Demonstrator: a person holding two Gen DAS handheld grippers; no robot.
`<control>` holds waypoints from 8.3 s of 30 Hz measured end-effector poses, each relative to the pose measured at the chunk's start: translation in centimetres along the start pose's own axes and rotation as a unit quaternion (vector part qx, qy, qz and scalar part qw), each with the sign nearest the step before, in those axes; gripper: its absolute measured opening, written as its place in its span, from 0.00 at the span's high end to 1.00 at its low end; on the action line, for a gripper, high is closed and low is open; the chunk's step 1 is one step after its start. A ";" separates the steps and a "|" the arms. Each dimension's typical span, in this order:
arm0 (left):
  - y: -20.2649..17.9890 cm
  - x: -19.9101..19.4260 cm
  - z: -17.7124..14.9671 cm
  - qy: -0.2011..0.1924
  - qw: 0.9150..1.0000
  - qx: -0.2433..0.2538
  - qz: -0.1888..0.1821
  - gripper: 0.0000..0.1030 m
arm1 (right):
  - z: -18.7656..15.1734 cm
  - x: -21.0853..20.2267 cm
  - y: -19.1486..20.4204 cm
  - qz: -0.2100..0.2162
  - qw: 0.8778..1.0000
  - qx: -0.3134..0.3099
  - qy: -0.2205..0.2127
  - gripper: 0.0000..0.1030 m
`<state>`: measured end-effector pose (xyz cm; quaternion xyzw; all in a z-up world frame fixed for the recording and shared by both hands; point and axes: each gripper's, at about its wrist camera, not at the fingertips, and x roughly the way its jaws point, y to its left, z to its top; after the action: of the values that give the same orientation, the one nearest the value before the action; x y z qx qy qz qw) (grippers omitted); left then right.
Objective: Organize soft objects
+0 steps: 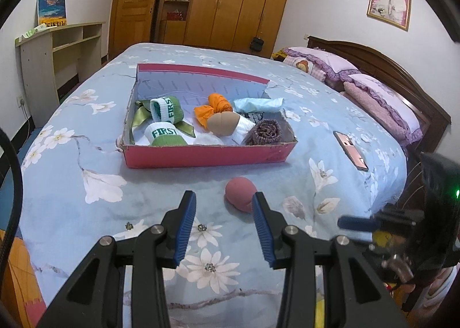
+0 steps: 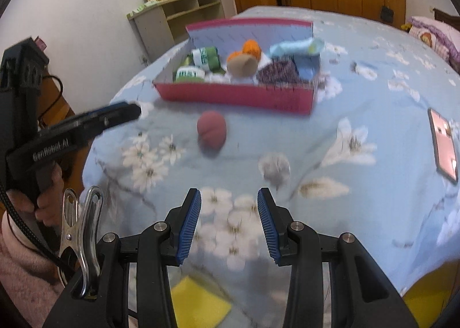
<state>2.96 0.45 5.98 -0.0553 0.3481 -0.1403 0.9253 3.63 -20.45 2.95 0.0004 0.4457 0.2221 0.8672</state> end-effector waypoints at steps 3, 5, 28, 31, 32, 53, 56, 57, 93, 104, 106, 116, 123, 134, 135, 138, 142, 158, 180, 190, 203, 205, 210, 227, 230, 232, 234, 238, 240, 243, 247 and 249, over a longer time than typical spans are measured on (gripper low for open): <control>0.0 0.0 0.0 0.001 1.000 -0.001 -0.001 0.59 | -1.3 0.1 0.2 0.010 0.999 -0.003 0.030 0.59; -0.1 -0.1 -0.1 0.001 1.000 -0.001 -0.003 0.59 | -2.3 0.1 0.5 0.019 0.998 -0.008 0.053 0.59; -0.1 0.3 -0.6 0.008 1.000 -0.009 -0.005 0.59 | -7.4 2.8 -0.5 0.059 0.982 0.025 0.178 0.58; -0.1 0.4 -0.6 0.009 1.000 -0.009 -0.005 0.59 | -7.5 2.6 -1.0 0.062 0.980 0.047 0.186 0.48; -0.1 0.4 -0.6 0.009 1.000 -0.009 -0.005 0.59 | -7.6 2.6 -1.0 0.064 0.978 0.051 0.192 0.46; -1.0 3.7 -0.3 0.031 0.999 -0.005 -0.010 0.59 | -3.9 0.0 1.5 0.068 0.995 0.004 0.077 0.65; -1.4 4.9 0.1 0.039 0.999 -0.004 -0.013 0.59 | -3.0 -0.1 0.4 0.057 0.996 0.006 0.066 0.65; -1.6 5.4 0.3 0.043 0.999 -0.002 -0.012 0.59 | -2.8 -0.1 0.2 0.055 0.996 0.005 0.064 0.65; -2.8 8.4 0.2 0.058 0.998 0.019 0.022 0.64 | -0.9 0.3 -2.1 0.003 1.000 0.004 0.011 0.65; -0.4 4.2 2.1 0.010 0.999 -0.006 0.033 0.64 | 1.5 0.4 -0.7 0.006 1.000 -0.010 -0.015 0.65; 0.1 3.8 2.6 0.003 0.999 -0.010 0.035 0.64 | 2.0 0.4 -0.4 0.008 1.000 -0.014 -0.018 0.65; 1.2 3.8 4.7 -0.008 0.999 -0.007 0.046 0.64 | 4.9 1.1 0.4 0.014 0.999 -0.027 -0.032 0.65; 1.2 5.2 6.7 -0.015 0.999 -0.005 0.045 0.63 | 7.8 1.6 0.4 0.002 0.998 -0.039 -0.046 0.65; 1.6 9.2 8.8 0.002 0.999 -0.009 0.038 0.63 | 13.4 2.7 0.4 -0.008 0.996 -0.060 -0.068 0.65; 1.7 9.6 8.9 0.004 0.999 -0.010 0.038 0.63 | 13.8 2.8 0.4 -0.007 0.996 -0.062 -0.070 0.65; 2.3 10.7 8.7 0.015 0.999 -0.018 0.034 0.63 | 15.1 3.4 0.2 -0.009 0.995 -0.064 -0.076 0.65; 2.8 11.8 8.3 0.028 0.999 -0.025 0.030 0.63 | 16.9 4.6 -0.4 -0.006 0.995 -0.061 -0.081 0.65; 3.9 13.3 6.8 0.037 0.998 -0.034 0.025 0.62 | 23.5 12.1 -0.5 0.037 0.994 -0.055 -0.081 0.65; 3.3 13.0 6.3 0.032 0.998 -0.033 0.030 0.61 | 24.2 17.0 -1.1 0.037 0.997 -0.044 -0.043 0.63; 2.6 13.1 6.4 0.034 0.999 -0.025 0.027 0.48 | 23.9 15.6 -0.5 0.043 0.996 -0.048 -0.063 0.50; 2.1 12.5 6.6 0.032 0.999 -0.027 0.032 0.42 | 23.3 12.7 -1.3 0.038 0.995 -0.042 -0.086 0.48; 2.1 12.2 6.7 0.031 0.999 -0.027 0.034 0.42 | 23.0 12.1 -1.5 0.036 0.995 -0.040 -0.089 0.48; 2.2 11.5 7.0 0.024 0.999 -0.030 0.037 0.42 | 22.3 10.5 -2.1 0.030 0.994 -0.033 -0.099 0.48; 1.5 8.7 6.7 0.011 0.998 -0.024 0.048 0.42 | 18.9 6.4 -2.7 0.010 0.993 -0.011 -0.115 0.48; 1.4 8.2 6.6 0.007 0.998 -0.022 0.055 0.42 | 18.1 5.7 -2.5 0.004 0.993 -0.012 -0.117 0.48; 1.4 7.8 6.5 0.004 0.998 -0.023 0.057 0.42 | 17.4 5.2 -2.4 0.002 0.993 -0.008 -0.117 0.48; 1.3 7.4 6.3 0.002 0.998 -0.024 0.058 0.42 | 16.8 4.8 -2.3 0.002 0.993 -0.005 -0.117 0.48; 1.1 6.8 6.0 0.003 0.998 -0.027 0.060 0.42 | 15.5 4.1 -2.0 0.002 0.993 -0.005 -0.117 0.48; 1.1 6.4 5.7 0.002 0.998 -0.027 0.061 0.42 | 14.9 3.9 -2.0 0.001 0.993 -0.002 -0.115 0.48; 0.9 5.7 5.3 0.000 0.998 -0.025 0.065 0.42 | 13.7 3.5 -1.7 0.000 0.993 0.003 -0.115 0.48; 0.9 4.7 4.6 -0.003 0.997 -0.026 0.069 0.42 | 12.2 2.9 -1.2 -0.002 0.993 0.007 -0.117 0.48; 0.8 4.4 4.2 -0.002 0.997 -0.025 0.072 0.42 | 11.6 2.6 -1.0 -0.004 0.993 0.007 -0.118 0.48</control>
<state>9.11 -0.08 6.24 -0.0539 0.3525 -0.0643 0.9320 14.32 -18.02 7.74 0.0312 0.3415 0.2136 0.9148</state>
